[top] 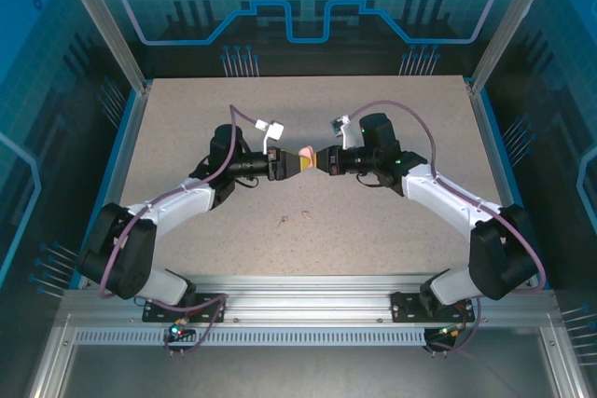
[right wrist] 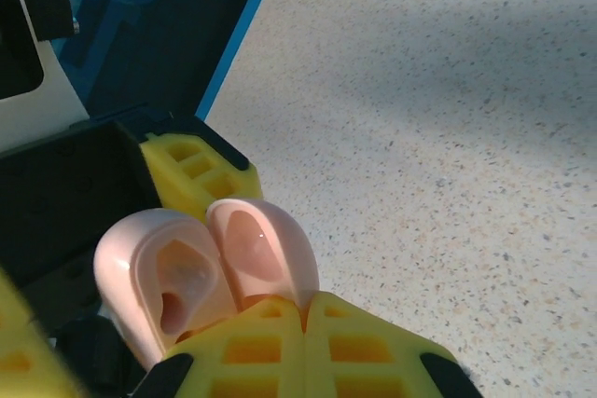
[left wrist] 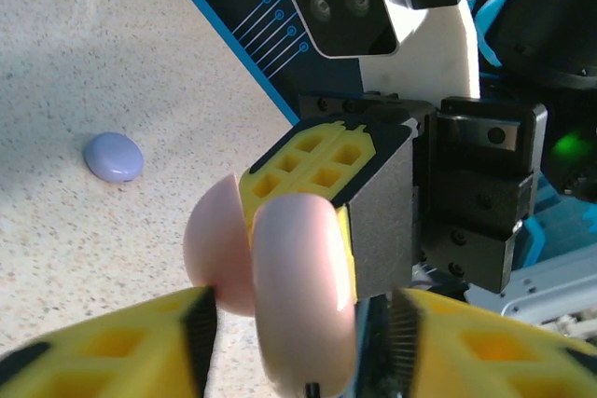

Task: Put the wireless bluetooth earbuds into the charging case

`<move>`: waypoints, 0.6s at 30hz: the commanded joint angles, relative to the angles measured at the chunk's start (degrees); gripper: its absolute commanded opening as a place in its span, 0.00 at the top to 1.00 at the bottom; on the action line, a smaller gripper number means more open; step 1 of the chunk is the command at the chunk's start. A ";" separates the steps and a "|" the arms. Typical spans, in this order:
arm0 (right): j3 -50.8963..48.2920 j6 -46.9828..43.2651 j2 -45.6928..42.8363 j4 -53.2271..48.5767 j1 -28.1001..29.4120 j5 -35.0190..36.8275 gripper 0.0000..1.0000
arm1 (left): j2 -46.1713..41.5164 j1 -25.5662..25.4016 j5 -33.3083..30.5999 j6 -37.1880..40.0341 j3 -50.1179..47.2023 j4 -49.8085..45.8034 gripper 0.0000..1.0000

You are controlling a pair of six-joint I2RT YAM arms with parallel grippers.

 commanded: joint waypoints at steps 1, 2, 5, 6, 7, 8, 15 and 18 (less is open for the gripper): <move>4.72 -4.04 -0.28 -7.34 0.36 5.13 1.00 | -0.59 -0.55 -2.33 3.08 2.21 -2.58 0.33; 5.68 -5.57 -0.17 -9.64 0.32 6.79 1.00 | -1.02 -0.49 -2.83 4.01 2.62 -3.92 0.28; 8.36 -9.78 -0.08 -15.02 -0.01 10.84 1.00 | -2.25 -0.32 -3.31 7.53 4.15 -8.79 0.21; 9.03 -10.97 -0.01 -16.31 -0.08 11.70 1.00 | -2.54 -0.24 -3.39 8.41 4.77 -10.38 0.20; 10.00 -12.31 0.16 -17.84 -0.25 12.90 1.00 | -2.87 -0.09 -3.48 9.65 5.33 -11.93 0.18; 10.87 -13.70 0.44 -19.36 -0.42 14.15 1.00 | -3.10 0.07 -3.49 10.59 5.68 -13.33 0.15; 14.87 -21.45 1.90 -24.97 -1.70 19.29 1.00 | -2.80 2.09 -1.34 17.45 11.04 -24.58 0.01; 15.79 -25.59 2.58 -25.70 -1.72 22.34 1.00 | -1.08 2.77 0.42 21.06 14.92 -30.91 0.01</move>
